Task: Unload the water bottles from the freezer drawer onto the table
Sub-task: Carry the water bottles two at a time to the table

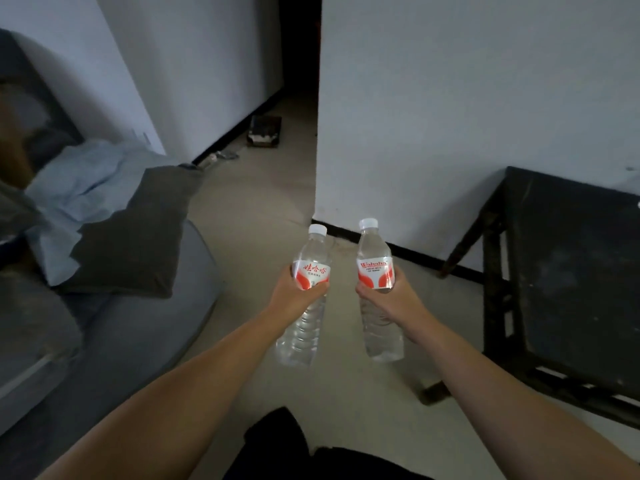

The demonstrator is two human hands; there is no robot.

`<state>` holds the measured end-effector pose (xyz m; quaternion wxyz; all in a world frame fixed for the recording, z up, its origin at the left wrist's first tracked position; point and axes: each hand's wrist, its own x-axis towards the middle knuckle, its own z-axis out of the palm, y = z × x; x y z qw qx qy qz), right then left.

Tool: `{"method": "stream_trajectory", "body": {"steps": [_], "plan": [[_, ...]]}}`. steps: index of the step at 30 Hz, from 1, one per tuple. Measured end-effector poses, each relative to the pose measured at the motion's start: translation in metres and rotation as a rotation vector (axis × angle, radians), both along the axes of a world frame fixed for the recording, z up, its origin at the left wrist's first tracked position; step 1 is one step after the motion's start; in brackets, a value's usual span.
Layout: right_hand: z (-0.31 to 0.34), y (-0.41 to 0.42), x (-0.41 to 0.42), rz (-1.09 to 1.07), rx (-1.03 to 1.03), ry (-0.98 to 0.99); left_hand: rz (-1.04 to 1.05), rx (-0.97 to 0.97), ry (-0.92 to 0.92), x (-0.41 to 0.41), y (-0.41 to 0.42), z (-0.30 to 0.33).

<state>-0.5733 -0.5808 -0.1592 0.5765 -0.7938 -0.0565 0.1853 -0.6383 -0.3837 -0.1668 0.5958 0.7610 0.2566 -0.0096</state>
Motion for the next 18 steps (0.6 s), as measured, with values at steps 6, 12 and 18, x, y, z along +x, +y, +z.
{"method": "stream_trajectory", "body": {"steps": [6,12,18], "plan": [[-0.022,-0.009,0.07,-0.105,-0.033,0.01,-0.179,0.018,0.036,0.109,-0.001,-0.014],[-0.029,-0.011,0.17,-0.288,-0.013,0.026,-0.396,0.03,0.03,0.253,0.005,-0.01],[-0.022,-0.009,0.245,-0.524,0.052,0.034,-0.561,0.119,0.027,0.366,-0.003,0.008]]}}
